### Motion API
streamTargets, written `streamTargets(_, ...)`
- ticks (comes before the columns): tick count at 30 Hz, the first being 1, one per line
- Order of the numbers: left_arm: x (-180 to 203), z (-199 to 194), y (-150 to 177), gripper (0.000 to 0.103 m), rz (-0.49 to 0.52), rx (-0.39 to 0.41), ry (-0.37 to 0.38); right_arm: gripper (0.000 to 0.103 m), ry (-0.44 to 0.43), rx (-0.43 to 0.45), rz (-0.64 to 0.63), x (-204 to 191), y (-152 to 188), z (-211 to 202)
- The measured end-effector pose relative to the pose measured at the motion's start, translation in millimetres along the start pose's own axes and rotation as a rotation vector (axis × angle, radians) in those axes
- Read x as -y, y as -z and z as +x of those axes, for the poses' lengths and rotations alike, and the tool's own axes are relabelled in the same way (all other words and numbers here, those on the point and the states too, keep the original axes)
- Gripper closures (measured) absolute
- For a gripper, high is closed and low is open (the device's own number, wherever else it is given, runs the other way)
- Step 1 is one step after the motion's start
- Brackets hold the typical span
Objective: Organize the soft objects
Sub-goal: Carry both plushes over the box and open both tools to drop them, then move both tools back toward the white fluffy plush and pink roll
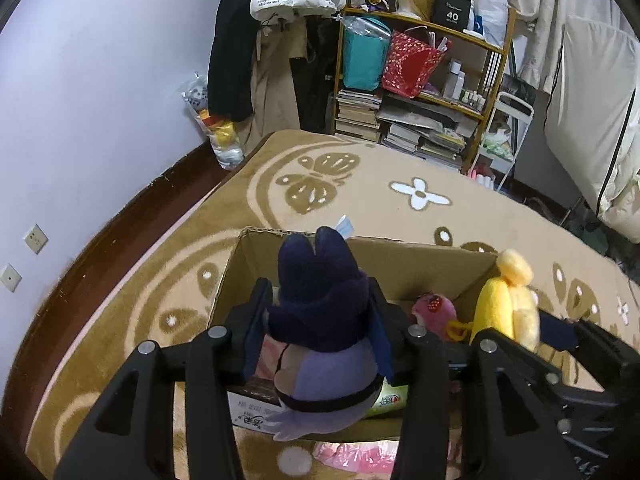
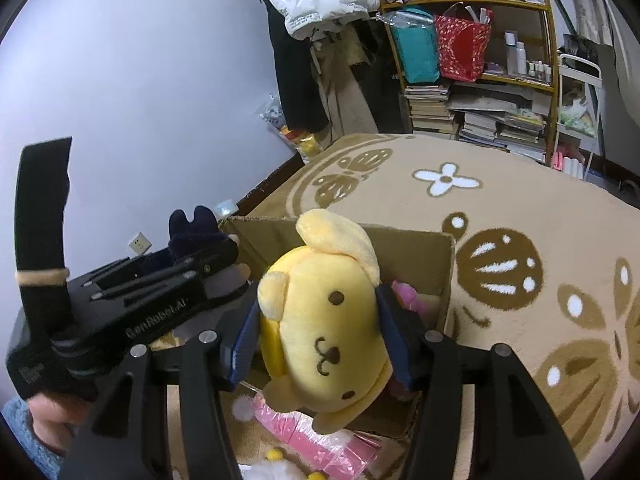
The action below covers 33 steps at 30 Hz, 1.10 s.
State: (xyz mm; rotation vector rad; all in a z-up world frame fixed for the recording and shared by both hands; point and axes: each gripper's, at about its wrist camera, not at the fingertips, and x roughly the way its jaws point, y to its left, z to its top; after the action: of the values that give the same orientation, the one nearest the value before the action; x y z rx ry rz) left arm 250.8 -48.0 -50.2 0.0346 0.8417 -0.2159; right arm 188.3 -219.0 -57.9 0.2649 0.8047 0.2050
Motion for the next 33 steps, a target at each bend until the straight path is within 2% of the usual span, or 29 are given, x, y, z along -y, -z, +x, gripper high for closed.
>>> streamTargets(2,-1,-3,1,0.057,0.001,0.015,-0.010,0.043,0.019,-0.010,-0.003,-1,1,0)
streamTargets(5,-3,-6,2,0.043,-0.006,0.025,-0.019,0.040,0.025,-0.021,0.002,1,3,0)
streamTargets(7,-5,-8,3,0.042,-0.018,0.031,-0.024,0.037,0.034,-0.023,0.009,2,3,-2)
streamTargets(12,-7,-17,4,0.018,-0.004,0.055,-0.053,0.017,0.039,-0.007,0.022,2,3,-12)
streamTargets(16,-12,-32,5,0.004,-0.017,0.077,-0.075,0.010,0.038,-0.007,0.032,1,2,-19)
streamTargets(19,-16,-44,8,0.002,-0.017,0.102,-0.089,0.000,0.040,0.009,0.044,0,3,-28)
streamTargets(22,-16,-56,9,0.000,0.008,0.129,-0.123,0.000,0.044,0.022,0.037,-5,2,-38)
streamTargets(30,-12,-91,18,0.000,0.044,0.155,-0.136,0.000,0.075,0.057,-0.017,-23,3,-72)
streamTargets(33,-8,-104,25,0.000,0.063,0.167,-0.168,0.000,0.078,0.075,-0.014,-23,6,-86)
